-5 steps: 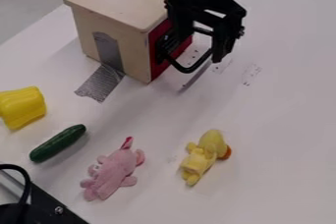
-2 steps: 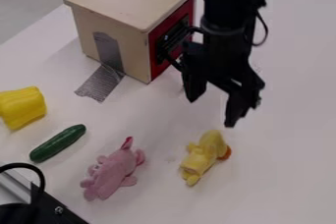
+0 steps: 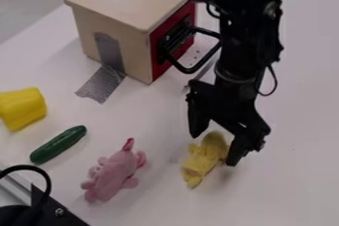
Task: Pick up yellow duck and move it to the upper right of the table
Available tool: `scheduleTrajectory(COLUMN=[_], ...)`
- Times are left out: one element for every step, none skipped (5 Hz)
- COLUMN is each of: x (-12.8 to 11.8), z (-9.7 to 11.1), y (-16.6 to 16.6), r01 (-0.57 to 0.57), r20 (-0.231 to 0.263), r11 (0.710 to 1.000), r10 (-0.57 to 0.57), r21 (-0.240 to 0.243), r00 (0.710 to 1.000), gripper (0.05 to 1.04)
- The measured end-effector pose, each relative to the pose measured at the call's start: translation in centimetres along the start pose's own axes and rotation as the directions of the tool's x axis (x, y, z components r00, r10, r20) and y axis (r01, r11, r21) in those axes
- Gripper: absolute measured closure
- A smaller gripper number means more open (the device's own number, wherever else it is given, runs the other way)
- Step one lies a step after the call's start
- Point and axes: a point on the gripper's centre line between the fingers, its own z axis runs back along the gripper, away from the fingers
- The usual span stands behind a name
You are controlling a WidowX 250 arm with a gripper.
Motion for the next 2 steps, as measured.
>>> scheduleTrajectory(x=[0.19,0.87], z=[-2.06,-2.23], y=[1.02,1.20], r01=[-0.005,0.004], r20=[-0.079,-0.073], r11=[1.000,1.000], r10=[0.007,-0.003], r21=[0.029,0.019], r00=[0.997,0.997], gripper=[0.118,0.378])
